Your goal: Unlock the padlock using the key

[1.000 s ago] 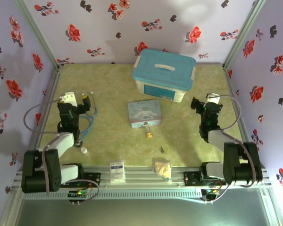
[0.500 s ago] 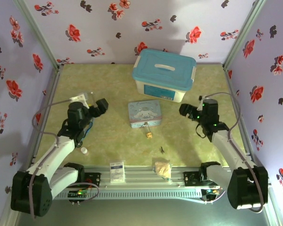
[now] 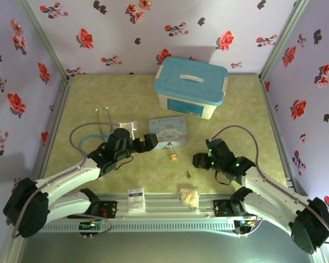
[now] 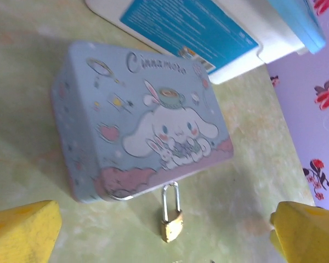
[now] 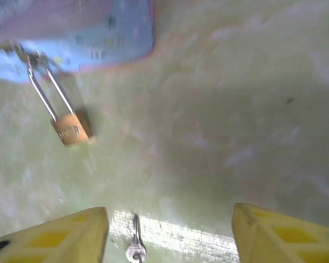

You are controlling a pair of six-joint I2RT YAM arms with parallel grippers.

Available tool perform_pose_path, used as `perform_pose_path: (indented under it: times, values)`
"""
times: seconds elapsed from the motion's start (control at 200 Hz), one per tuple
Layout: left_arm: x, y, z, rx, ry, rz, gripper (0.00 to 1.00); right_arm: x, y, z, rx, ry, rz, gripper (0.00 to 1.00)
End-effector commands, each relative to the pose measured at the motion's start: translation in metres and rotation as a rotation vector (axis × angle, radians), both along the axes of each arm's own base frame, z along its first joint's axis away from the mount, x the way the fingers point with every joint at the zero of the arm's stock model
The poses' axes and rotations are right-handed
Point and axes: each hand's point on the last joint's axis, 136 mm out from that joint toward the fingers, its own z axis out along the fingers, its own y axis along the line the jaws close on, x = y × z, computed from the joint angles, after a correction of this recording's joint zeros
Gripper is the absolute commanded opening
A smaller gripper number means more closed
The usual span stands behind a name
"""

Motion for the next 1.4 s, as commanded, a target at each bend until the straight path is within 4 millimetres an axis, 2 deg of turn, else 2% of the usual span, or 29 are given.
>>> perform_pose_path:
  times: [0.0,0.115,0.225,0.345,0.405,0.63,0.915,1.395]
  values:
    - [0.005,-0.018,0.024,-0.03,-0.084,0.031,1.0,-0.005,0.011,-0.009,-0.035,0.0,-0.005,0.59]
    - [0.002,-0.031,0.023,0.006,-0.09,0.012,1.0,-0.014,0.025,-0.019,-0.105,0.027,0.054,0.5]
    - [0.002,-0.033,0.017,-0.009,-0.079,0.017,1.0,-0.02,0.039,-0.025,-0.133,0.041,0.099,0.47]
    - [0.0,-0.03,0.013,-0.007,-0.074,0.03,1.0,-0.027,0.046,-0.033,-0.161,0.048,0.123,0.42]
    - [0.0,-0.03,0.013,-0.006,-0.075,0.032,1.0,-0.03,0.046,-0.037,-0.174,0.06,0.127,0.38]
    - [-0.002,-0.029,0.006,0.004,-0.062,0.03,1.0,-0.039,0.047,-0.04,-0.2,0.048,0.14,0.33]
    - [-0.003,-0.029,0.002,0.008,-0.056,0.03,1.0,-0.04,0.043,-0.046,-0.232,0.047,0.14,0.25]
    - [-0.004,-0.026,0.0,0.013,-0.058,0.034,1.0,-0.047,0.04,-0.064,-0.263,0.093,0.143,0.25]
